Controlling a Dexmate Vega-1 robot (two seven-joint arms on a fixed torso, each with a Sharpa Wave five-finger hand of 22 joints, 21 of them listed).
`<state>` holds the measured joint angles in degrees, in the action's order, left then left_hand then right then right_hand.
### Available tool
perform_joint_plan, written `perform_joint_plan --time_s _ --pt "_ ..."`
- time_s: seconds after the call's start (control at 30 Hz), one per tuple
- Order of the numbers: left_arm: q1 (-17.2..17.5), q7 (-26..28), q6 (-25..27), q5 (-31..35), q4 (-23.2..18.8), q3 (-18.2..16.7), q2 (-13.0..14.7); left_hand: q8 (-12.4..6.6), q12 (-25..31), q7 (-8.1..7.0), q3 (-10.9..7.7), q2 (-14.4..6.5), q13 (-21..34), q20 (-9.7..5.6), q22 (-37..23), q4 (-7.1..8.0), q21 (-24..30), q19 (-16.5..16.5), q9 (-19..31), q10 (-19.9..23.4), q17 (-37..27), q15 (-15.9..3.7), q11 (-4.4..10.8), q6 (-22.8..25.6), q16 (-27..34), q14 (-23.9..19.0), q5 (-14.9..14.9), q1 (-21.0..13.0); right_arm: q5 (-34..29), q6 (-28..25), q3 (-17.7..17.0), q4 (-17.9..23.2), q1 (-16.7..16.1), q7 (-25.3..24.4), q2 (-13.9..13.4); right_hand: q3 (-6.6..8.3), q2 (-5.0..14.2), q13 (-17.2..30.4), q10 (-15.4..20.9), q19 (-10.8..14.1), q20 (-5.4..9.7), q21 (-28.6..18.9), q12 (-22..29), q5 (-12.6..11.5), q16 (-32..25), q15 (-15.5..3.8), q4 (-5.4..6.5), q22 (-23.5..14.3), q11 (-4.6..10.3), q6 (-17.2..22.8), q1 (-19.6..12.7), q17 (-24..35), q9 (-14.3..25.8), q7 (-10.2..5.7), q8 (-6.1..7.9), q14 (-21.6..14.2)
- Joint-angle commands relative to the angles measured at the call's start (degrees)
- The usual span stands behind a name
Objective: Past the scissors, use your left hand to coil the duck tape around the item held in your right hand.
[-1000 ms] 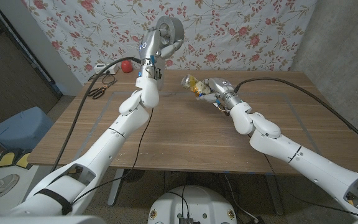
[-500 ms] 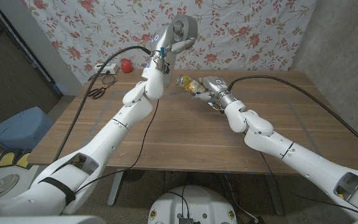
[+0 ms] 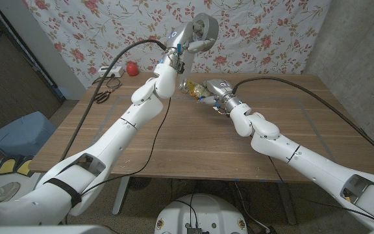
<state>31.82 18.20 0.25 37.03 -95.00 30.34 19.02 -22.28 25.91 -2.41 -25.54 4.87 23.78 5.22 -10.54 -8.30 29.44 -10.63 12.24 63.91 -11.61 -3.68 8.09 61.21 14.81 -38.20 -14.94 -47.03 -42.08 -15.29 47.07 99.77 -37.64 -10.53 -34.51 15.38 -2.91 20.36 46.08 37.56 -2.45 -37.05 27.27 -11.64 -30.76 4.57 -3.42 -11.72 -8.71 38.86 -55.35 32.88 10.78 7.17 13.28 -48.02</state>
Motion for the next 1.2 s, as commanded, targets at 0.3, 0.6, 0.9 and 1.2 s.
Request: perform_joint_plan --time_s 0.3,0.6,0.9,1.2 --pt "0.5 -4.6 1.2 1.0 -3.6 0.3 -0.3 -0.32 -0.1 0.22 0.78 -10.7 0.3 0.13 -0.3 -0.17 -0.1 0.0 -0.1 4.1 -0.4 -8.97 3.26 1.0 0.5 -0.1 0.5 -12.0 0.5 2.6 2.4 -7.4 4.2 0.9 2.5 -0.08 11.20 0.5 15.1 -6.4 9.98 -0.7 -0.1 -6.7 0.1 -16.42 0.38 0.0 10.88 23.4 -4.3 0.4 0.4 -10.44 -0.18 -11.2" --pt "0.7 -5.8 1.8 1.4 -4.4 0.5 -1.0 -0.29 -0.4 0.71 1.72 -10.8 -0.2 -0.29 -0.4 -0.57 -0.1 -0.2 -0.2 5.1 -0.8 -9.14 3.03 1.9 1.1 -0.4 1.1 -13.0 0.8 3.9 3.7 -10.6 6.2 1.1 3.4 -0.28 11.23 0.7 15.2 -6.5 9.98 -0.9 -0.2 -6.9 0.2 -16.36 0.44 0.0 10.77 23.4 -4.4 0.6 0.4 -10.39 -0.36 -11.3" --pt "1.3 -7.1 2.9 2.2 -6.4 0.6 -1.1 -0.06 -0.8 0.95 2.62 -10.9 -0.7 -0.52 -0.4 -0.81 -0.2 -0.3 -0.3 5.8 -0.9 -9.18 3.10 2.4 1.4 -0.4 1.8 -13.9 1.8 4.5 4.5 -14.0 8.0 1.2 4.3 -0.49 11.25 1.0 15.3 -6.6 10.00 -1.2 -0.4 -7.0 0.4 -16.37 0.50 0.0 10.75 23.4 -4.6 0.7 0.4 -10.33 -0.53 -11.3" --pt "2.7 -11.3 2.7 1.2 -10.5 -0.4 0.4 0.31 -1.1 1.28 3.62 -11.0 -1.1 -0.72 -0.4 -1.01 -0.3 -0.3 -0.5 6.5 -1.0 -9.15 2.68 3.0 1.9 -0.5 2.7 -15.0 3.6 4.7 4.4 -16.0 9.0 1.8 4.2 -0.69 11.30 1.1 15.3 -6.7 9.98 -1.5 -0.7 -7.1 0.5 -16.33 0.59 0.1 10.82 23.6 -4.6 0.9 0.4 -10.28 -0.59 -11.4"
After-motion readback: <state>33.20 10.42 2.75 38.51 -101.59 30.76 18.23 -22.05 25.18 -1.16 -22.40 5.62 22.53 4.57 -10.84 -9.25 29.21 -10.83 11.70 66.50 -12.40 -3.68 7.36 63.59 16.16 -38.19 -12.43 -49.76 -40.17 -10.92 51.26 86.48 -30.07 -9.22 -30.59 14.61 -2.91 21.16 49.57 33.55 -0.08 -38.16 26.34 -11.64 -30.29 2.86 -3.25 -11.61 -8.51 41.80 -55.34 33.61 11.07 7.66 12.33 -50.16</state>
